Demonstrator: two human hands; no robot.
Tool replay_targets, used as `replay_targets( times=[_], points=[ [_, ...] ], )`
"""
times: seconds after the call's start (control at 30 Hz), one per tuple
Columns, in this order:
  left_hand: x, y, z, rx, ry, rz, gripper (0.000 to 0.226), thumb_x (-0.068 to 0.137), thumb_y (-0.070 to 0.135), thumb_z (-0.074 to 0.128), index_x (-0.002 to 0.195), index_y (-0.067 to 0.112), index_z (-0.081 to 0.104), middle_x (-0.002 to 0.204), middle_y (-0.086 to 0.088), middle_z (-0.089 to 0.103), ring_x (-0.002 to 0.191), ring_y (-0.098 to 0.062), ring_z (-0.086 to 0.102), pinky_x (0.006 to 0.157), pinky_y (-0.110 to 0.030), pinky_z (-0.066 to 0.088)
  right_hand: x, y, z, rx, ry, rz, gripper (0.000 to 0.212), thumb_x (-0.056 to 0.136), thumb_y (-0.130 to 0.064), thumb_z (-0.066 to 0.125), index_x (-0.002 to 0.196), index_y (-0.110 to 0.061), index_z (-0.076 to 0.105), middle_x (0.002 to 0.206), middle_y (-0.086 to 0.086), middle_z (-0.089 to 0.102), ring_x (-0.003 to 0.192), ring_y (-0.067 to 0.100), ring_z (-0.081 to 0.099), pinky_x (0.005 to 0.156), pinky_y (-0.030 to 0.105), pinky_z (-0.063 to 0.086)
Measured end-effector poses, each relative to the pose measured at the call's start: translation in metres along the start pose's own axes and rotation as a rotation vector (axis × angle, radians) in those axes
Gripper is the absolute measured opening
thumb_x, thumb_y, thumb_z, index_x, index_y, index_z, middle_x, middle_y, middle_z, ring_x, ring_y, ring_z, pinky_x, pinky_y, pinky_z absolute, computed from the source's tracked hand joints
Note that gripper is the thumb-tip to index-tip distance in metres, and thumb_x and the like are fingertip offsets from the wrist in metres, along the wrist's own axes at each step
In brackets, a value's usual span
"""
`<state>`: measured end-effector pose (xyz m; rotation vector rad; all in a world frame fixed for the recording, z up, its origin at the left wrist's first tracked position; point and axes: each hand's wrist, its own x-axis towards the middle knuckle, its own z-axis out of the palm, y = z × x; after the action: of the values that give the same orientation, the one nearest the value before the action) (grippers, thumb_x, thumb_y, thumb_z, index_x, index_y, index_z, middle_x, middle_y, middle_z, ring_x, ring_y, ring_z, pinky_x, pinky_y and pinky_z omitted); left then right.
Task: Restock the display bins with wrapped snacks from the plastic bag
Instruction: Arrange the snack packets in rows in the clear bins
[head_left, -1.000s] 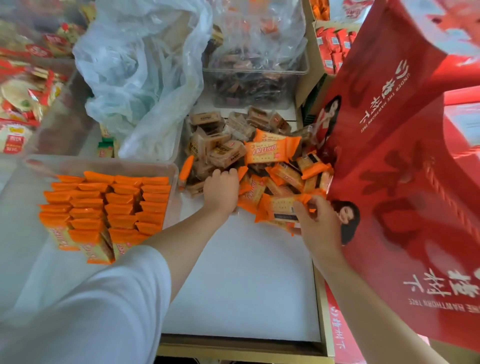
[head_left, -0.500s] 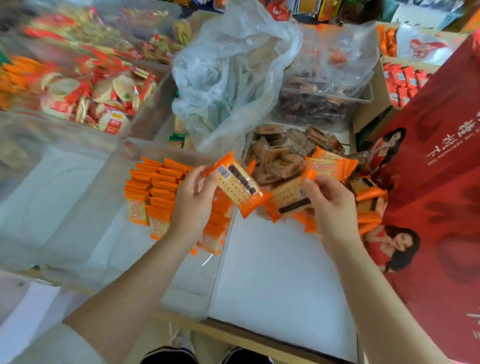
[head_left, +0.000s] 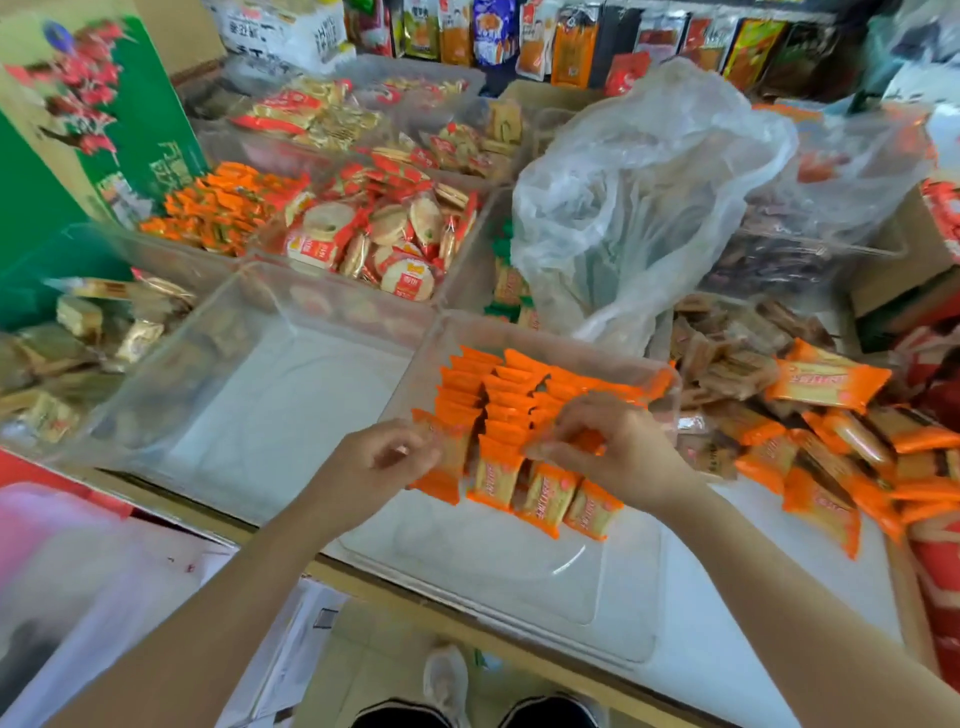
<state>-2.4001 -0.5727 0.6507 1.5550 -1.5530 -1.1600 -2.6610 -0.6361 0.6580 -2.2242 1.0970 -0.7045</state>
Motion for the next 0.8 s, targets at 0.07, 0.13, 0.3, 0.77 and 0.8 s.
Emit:
replay_targets(
  times=[0.07, 0.13, 0.3, 0.77, 0.8],
  points=[
    [0.008, -0.011, -0.008, 0.221, -0.112, 0.053, 0.012, 0.081, 0.024, 0.069, 0.070, 0.025, 0.063, 0.084, 0.006, 0.063, 0.071, -0.007, 0.060, 0.070, -0.025, 0.048, 0.002, -0.001, 0.017, -0.217, 0.004, -0.059, 0.018, 0.068, -0.023, 0.077, 0.061, -0.012, 0.065, 0.086, 0.007, 0.065, 0.072, 0.010, 0.059, 0.058, 0.019, 0.044],
    [0.020, -0.019, -0.011, 0.513, -0.289, 0.147, 0.023, 0.082, 0.015, 0.065, 0.068, 0.029, 0.055, 0.089, 0.007, 0.057, 0.075, -0.007, 0.056, 0.072, -0.030, 0.048, 0.000, -0.001, 0.030, -0.305, -0.065, -0.050, 0.009, 0.066, -0.012, 0.076, 0.067, -0.012, 0.067, 0.097, 0.012, 0.063, 0.073, 0.025, 0.065, 0.051, 0.026, 0.049],
    [0.043, -0.012, -0.001, 1.082, -0.515, 0.334, 0.009, 0.085, 0.020, 0.049, 0.088, 0.019, 0.057, 0.099, 0.006, 0.053, 0.088, -0.018, 0.054, 0.067, -0.032, 0.043, -0.006, -0.002, 0.059, -0.366, -0.277, 0.219, 0.053, 0.082, -0.010, 0.066, 0.130, -0.017, 0.046, 0.127, 0.006, 0.047, 0.103, 0.029, 0.057, 0.078, 0.035, 0.046],
    [0.086, -0.021, 0.017, 1.504, -0.697, 0.500, 0.022, 0.095, 0.012, 0.041, 0.117, 0.011, 0.043, 0.108, -0.009, 0.059, 0.106, -0.029, 0.055, 0.077, -0.033, 0.038, 0.007, 0.025, 0.119, -0.676, -0.250, 0.273, 0.046, 0.088, -0.030, 0.060, 0.128, -0.014, 0.044, 0.129, 0.007, 0.046, 0.118, 0.030, 0.046, 0.092, 0.038, 0.041],
    [0.089, -0.021, 0.019, 1.510, -0.680, 0.500, 0.024, 0.094, 0.009, 0.040, 0.117, 0.011, 0.044, 0.109, -0.008, 0.060, 0.108, -0.028, 0.055, 0.083, -0.033, 0.039, 0.008, 0.024, 0.114, -0.674, -0.232, 0.260, 0.046, 0.085, -0.034, 0.064, 0.124, -0.014, 0.048, 0.124, 0.007, 0.050, 0.114, 0.030, 0.049, 0.089, 0.038, 0.043]
  ],
)
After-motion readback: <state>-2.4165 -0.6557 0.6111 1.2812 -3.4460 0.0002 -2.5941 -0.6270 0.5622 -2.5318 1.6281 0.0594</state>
